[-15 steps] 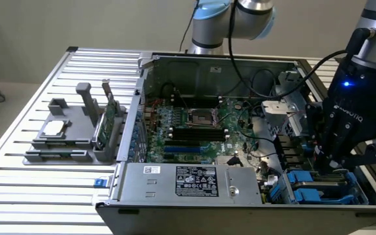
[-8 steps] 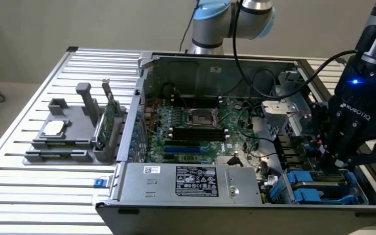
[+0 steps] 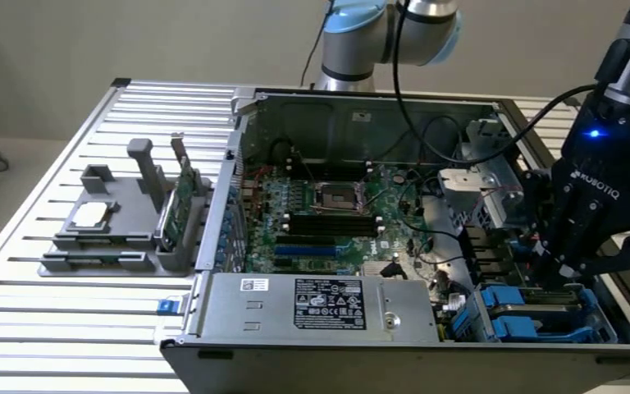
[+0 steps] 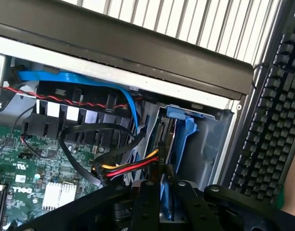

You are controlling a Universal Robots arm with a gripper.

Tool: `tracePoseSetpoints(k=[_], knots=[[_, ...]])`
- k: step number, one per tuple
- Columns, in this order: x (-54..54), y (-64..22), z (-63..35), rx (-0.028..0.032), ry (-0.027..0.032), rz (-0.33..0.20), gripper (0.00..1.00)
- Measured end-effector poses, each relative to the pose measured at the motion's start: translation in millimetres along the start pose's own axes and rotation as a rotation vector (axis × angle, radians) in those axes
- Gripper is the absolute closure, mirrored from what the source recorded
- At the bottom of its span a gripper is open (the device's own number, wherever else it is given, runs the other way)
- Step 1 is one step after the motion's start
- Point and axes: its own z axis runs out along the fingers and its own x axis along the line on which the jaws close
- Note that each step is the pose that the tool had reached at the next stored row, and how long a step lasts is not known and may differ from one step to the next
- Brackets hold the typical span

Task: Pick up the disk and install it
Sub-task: 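Insert the first disk wire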

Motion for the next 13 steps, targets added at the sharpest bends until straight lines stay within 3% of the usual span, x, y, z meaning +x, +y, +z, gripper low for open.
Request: tracePoseSetpoints(k=[4, 13], knots=[[-0.1, 0.5, 0.0, 0.0060, 0.0048, 0.028, 0.84], [-1.6, 7.7, 0.0, 0.0097, 0.0165, 0.053, 0.84]])
